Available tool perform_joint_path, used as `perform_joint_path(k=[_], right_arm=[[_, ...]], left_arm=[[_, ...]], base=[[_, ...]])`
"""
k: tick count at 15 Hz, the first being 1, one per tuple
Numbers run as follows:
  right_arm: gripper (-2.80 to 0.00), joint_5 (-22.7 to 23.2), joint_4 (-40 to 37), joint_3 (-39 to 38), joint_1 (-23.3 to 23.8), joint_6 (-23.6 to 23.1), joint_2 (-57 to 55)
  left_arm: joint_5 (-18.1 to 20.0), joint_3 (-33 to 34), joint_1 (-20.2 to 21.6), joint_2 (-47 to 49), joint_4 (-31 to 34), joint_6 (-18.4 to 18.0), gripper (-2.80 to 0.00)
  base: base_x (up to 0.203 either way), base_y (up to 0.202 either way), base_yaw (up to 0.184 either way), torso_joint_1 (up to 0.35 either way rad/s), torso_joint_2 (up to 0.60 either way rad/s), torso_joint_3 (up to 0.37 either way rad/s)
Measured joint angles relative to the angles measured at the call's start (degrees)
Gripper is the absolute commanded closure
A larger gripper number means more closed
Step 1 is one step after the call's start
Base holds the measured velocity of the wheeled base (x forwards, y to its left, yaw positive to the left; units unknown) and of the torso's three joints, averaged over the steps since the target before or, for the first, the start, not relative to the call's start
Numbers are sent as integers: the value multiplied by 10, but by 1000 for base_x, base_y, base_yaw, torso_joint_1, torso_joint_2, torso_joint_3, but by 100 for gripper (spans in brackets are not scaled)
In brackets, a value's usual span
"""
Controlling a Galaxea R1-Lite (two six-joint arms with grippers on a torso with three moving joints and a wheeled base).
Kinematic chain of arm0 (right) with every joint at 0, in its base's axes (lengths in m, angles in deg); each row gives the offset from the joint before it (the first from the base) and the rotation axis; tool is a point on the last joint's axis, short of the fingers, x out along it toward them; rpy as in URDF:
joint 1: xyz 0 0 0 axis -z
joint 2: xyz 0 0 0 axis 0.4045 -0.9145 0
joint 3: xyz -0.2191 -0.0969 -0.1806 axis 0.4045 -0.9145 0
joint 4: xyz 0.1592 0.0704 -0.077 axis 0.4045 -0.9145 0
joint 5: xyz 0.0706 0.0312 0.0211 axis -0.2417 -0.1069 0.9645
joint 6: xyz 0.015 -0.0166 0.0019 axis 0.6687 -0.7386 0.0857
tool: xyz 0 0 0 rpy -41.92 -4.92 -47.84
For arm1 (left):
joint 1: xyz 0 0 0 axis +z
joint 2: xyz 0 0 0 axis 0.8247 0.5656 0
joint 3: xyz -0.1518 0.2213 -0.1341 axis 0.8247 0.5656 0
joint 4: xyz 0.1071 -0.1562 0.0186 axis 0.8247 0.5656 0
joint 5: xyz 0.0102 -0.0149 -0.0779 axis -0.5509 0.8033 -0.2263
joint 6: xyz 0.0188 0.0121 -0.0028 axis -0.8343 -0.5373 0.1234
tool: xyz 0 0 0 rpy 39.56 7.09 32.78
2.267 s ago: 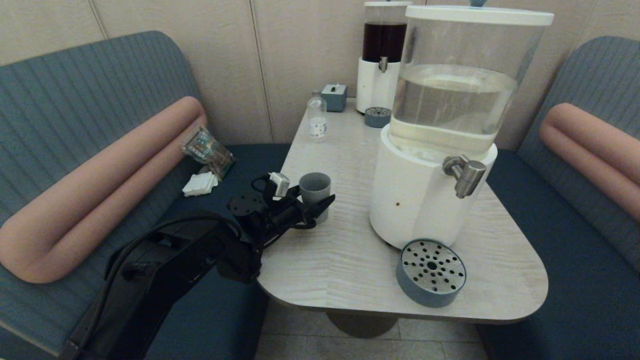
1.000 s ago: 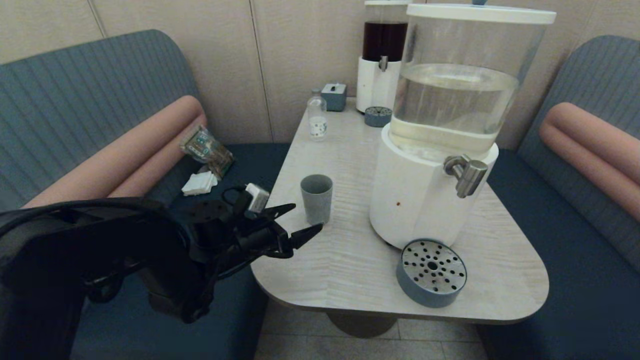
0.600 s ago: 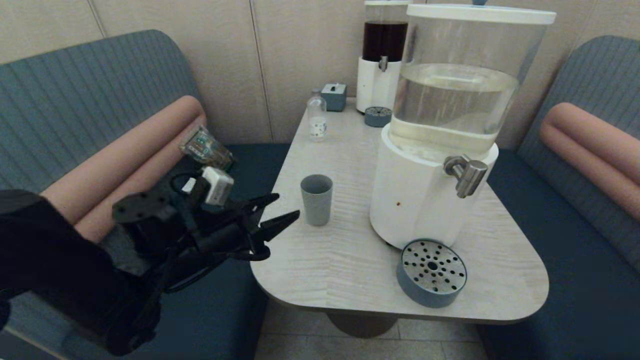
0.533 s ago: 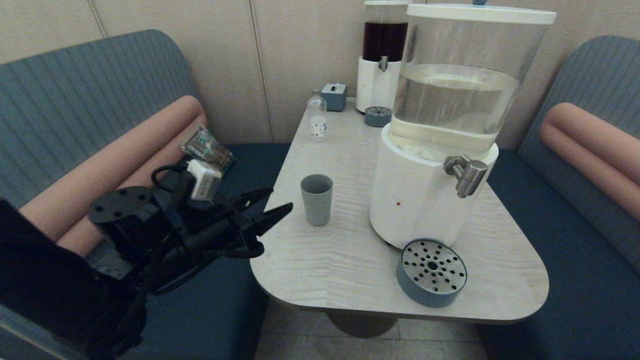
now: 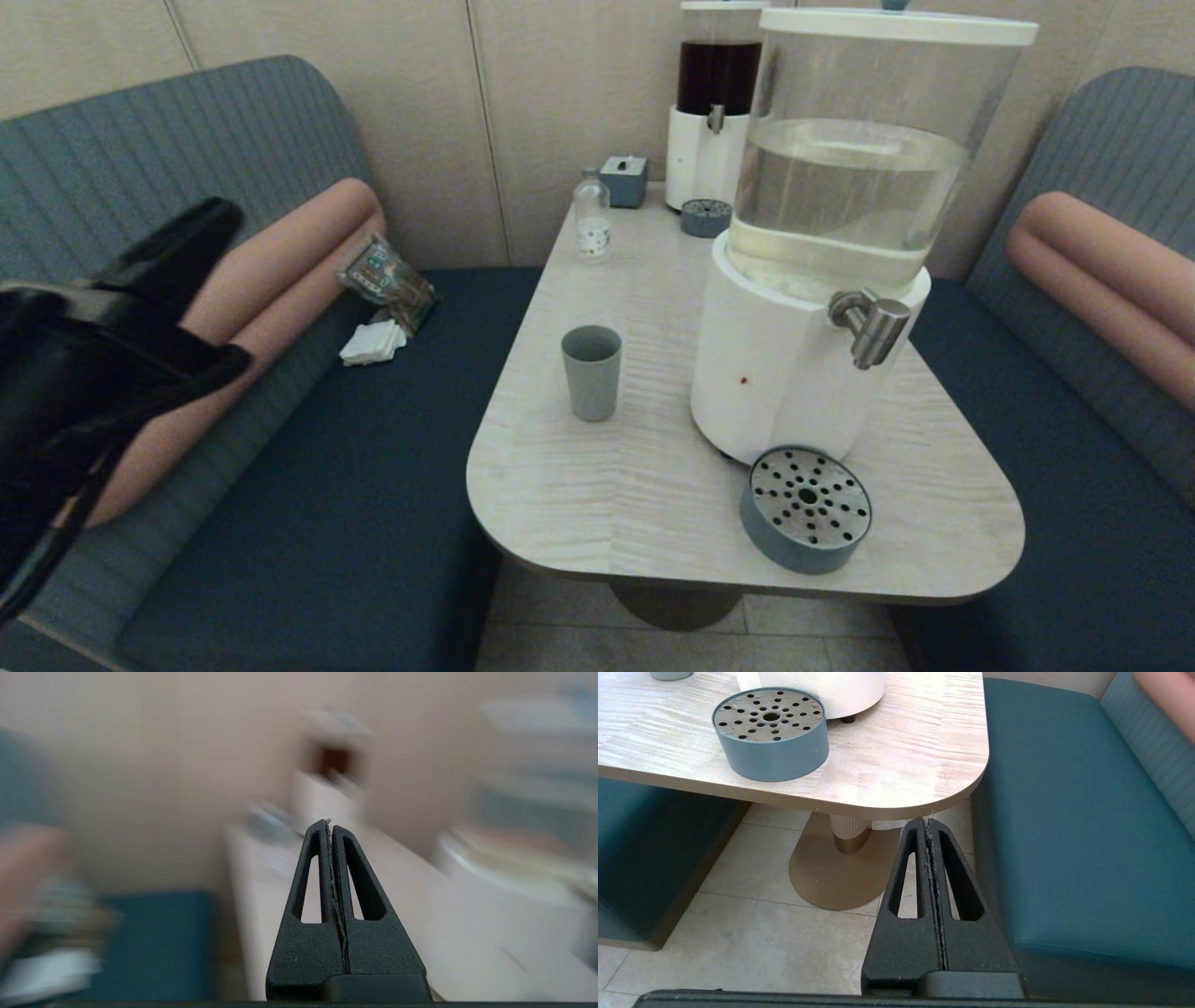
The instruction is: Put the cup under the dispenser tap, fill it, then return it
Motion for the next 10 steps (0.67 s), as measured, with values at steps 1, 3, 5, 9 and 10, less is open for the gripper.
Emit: perform_joint_path(k=[1, 3, 5, 9, 10], right_arm=[[0, 0, 0, 0, 0, 0, 0], [0, 0, 0, 0, 0, 0, 0], [0, 0, 0, 0, 0, 0, 0], [0, 0, 0, 0, 0, 0, 0], [0, 0, 0, 0, 0, 0, 0]], left_arm=[[-10, 17, 28, -45, 8, 3, 0], [-17, 45, 66, -133, 42, 6, 0], [-19, 62, 87, -237, 117, 7, 0], [1, 70, 101, -462, 368, -3, 0], [10, 71, 103, -523, 450, -12, 0]], base=[[0, 0, 0, 0, 0, 0], [0, 0, 0, 0, 0, 0], [0, 0, 0, 0, 0, 0], [0, 0, 0, 0, 0, 0], [0, 0, 0, 0, 0, 0]])
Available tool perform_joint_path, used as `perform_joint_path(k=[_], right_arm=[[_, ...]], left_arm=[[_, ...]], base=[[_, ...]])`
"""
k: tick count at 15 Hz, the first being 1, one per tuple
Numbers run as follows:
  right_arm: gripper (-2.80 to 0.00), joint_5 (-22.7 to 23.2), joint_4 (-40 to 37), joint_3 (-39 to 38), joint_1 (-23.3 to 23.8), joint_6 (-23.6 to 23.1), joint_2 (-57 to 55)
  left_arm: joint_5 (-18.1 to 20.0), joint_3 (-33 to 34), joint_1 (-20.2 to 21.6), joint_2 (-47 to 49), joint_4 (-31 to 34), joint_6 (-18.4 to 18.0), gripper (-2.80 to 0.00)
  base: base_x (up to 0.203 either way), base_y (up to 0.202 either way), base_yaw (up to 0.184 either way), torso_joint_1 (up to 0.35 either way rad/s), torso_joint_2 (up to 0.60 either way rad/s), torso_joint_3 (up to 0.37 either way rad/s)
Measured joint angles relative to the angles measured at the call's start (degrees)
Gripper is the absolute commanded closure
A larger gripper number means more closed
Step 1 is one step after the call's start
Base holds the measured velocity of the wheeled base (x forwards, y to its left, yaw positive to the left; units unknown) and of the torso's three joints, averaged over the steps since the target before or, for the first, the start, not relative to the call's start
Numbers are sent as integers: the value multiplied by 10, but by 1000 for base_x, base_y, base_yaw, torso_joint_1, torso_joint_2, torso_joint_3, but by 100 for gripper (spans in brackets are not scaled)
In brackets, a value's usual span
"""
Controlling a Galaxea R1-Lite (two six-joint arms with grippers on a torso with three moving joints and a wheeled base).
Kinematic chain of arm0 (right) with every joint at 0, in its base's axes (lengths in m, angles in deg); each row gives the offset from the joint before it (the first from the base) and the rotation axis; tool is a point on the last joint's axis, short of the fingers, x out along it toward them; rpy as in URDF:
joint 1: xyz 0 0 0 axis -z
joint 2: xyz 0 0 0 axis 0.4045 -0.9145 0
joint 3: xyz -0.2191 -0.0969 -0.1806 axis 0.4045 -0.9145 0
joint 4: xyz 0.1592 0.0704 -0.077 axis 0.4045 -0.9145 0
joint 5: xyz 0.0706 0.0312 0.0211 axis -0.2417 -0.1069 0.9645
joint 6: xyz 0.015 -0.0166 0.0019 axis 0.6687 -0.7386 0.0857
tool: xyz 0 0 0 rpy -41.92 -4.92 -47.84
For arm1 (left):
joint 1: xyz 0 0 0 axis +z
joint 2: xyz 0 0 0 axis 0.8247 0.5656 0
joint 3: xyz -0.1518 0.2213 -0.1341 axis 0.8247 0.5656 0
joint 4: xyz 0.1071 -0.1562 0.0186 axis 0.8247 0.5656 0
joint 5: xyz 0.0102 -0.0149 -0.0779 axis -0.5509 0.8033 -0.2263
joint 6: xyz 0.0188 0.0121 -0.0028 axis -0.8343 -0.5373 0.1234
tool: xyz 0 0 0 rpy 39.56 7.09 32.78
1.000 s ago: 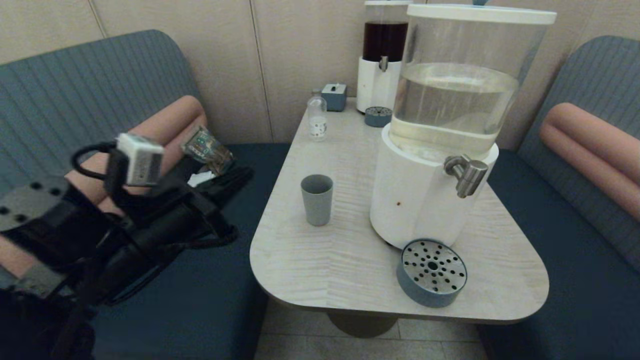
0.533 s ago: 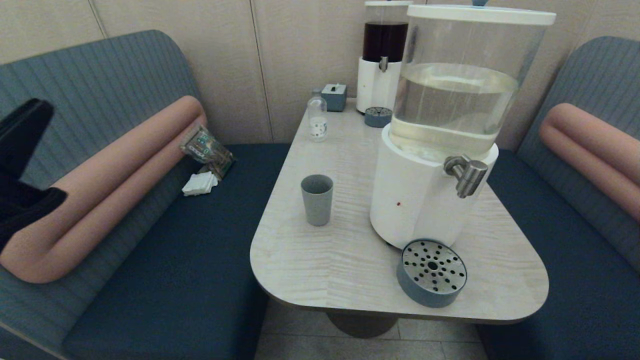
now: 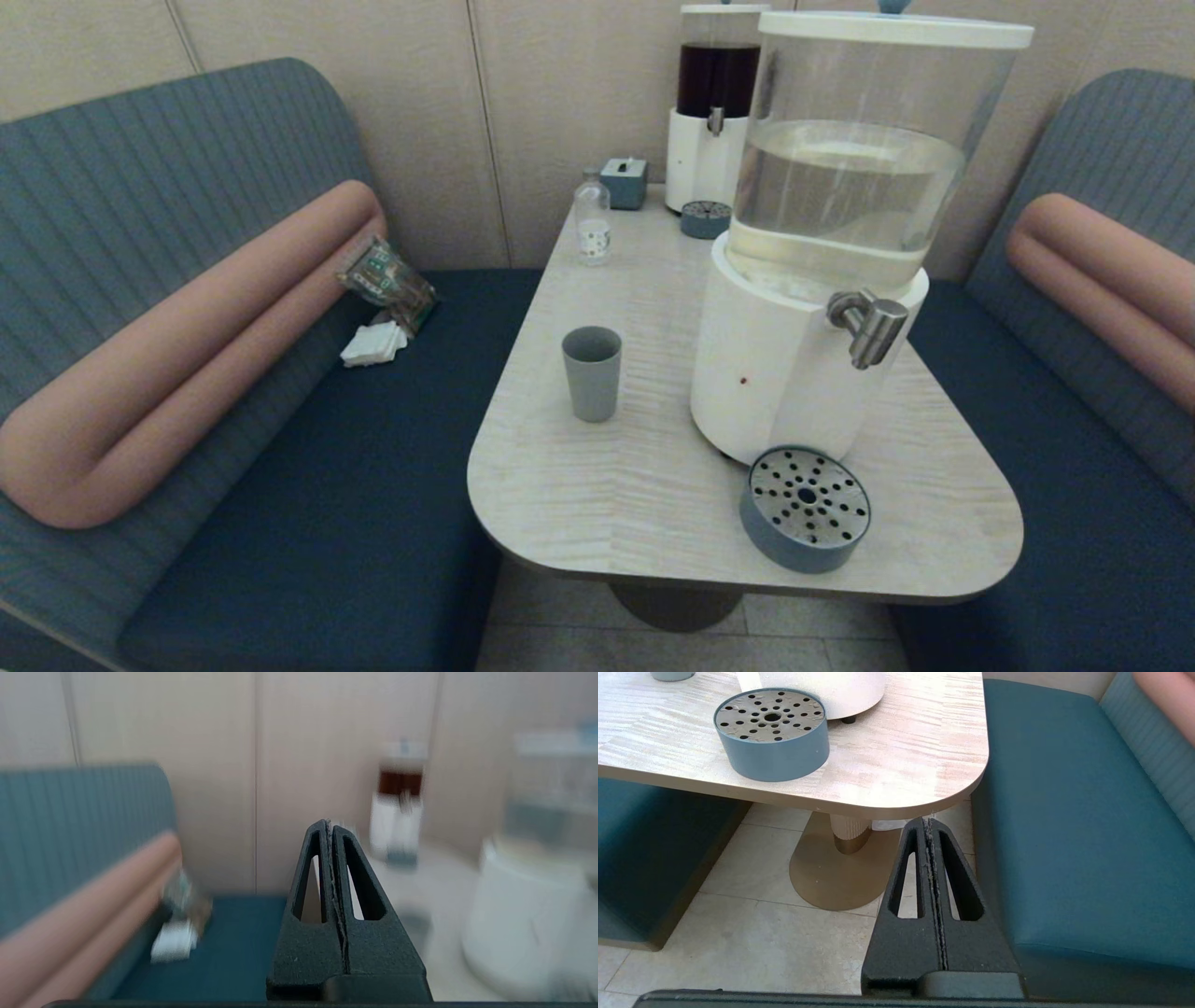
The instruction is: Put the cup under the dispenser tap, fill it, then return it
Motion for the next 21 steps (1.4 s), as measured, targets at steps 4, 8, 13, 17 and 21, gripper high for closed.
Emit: perform_joint_path(k=[4, 8, 13, 17, 21], right_arm=[[0, 0, 1, 0, 0, 0, 0], [0, 0, 1, 0, 0, 0, 0], [0, 0, 2, -1, 0, 0, 0], [0, 0, 2, -1, 0, 0, 0], [0, 0, 1, 0, 0, -1, 0]], left_arm=[[13, 66, 3, -166, 320, -58, 0], [-18, 114, 3, -204, 398, -90, 0], [-25, 119, 3, -210, 394, -85, 0], [-25, 121, 3, -210, 394, -85, 0], [-26, 121, 3, -210, 394, -84, 0]], base=[[0, 0, 0, 0, 0, 0], [0, 0, 0, 0, 0, 0], [0, 0, 0, 0, 0, 0], [0, 0, 0, 0, 0, 0], [0, 0, 0, 0, 0, 0]])
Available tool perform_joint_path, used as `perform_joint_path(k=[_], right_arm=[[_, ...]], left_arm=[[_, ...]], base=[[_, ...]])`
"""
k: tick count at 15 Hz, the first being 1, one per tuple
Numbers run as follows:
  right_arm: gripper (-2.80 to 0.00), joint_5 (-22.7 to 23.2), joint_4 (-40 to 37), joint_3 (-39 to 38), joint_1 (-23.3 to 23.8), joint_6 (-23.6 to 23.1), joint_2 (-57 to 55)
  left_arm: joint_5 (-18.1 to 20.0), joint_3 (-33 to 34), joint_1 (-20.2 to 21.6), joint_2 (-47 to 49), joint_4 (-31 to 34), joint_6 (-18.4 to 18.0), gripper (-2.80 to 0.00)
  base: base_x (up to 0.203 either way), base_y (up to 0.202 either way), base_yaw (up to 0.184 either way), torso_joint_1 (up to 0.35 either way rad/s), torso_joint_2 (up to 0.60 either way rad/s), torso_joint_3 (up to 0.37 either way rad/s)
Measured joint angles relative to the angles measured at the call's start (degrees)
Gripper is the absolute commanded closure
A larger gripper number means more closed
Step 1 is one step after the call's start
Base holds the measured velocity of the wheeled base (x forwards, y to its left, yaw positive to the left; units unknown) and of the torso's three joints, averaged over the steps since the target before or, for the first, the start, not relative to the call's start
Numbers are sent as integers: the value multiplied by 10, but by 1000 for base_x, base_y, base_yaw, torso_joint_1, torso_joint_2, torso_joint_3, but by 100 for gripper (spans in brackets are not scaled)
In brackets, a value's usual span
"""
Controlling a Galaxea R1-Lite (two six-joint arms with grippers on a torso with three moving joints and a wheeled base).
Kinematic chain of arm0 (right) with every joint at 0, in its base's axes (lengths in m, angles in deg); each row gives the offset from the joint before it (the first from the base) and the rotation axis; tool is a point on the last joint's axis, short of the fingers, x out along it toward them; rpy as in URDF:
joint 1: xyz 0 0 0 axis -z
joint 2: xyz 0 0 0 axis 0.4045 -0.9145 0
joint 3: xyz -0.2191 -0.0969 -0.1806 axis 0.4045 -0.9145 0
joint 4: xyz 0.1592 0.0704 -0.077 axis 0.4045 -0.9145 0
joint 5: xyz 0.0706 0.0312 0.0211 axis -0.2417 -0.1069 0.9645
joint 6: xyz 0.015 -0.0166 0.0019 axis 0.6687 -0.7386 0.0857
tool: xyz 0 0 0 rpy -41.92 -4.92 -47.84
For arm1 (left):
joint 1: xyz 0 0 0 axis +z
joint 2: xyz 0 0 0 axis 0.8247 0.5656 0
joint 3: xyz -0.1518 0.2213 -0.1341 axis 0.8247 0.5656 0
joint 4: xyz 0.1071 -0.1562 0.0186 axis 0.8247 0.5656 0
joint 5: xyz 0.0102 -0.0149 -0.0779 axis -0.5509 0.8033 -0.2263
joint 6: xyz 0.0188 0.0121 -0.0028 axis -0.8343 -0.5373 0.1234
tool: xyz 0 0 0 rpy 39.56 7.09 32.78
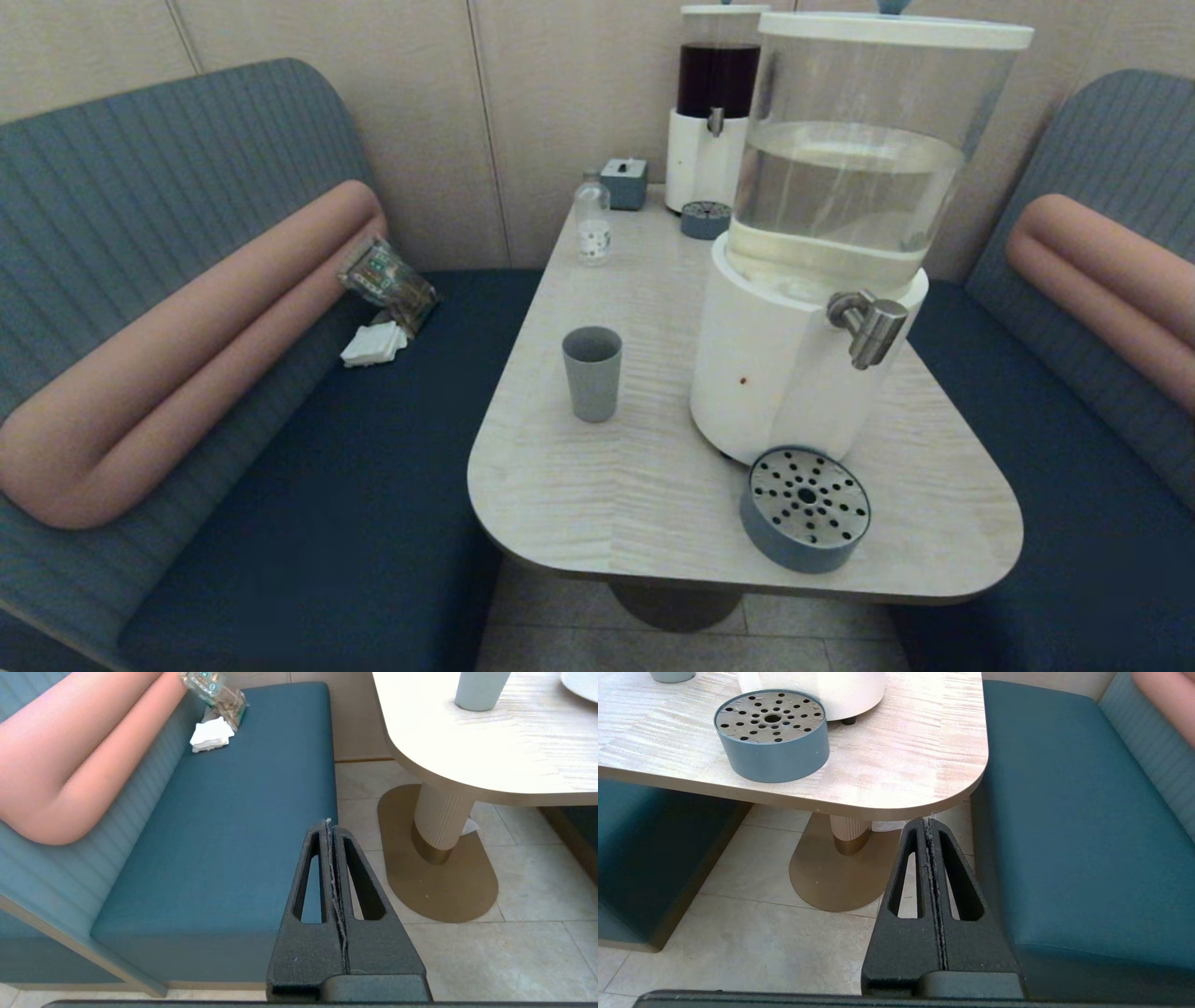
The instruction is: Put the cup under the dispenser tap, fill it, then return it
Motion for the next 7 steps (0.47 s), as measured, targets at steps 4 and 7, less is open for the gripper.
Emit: perform_joint_path(k=[4, 7], right_arm=[[0, 0, 0, 0, 0, 0, 0], [0, 0, 0, 0, 0, 1, 0]], left_arm=[[0, 0, 0, 0, 0, 0, 0], [0, 0, 0, 0, 0, 0, 0]], base=[[0, 0, 0, 0, 0, 0], [0, 0, 0, 0, 0, 0]])
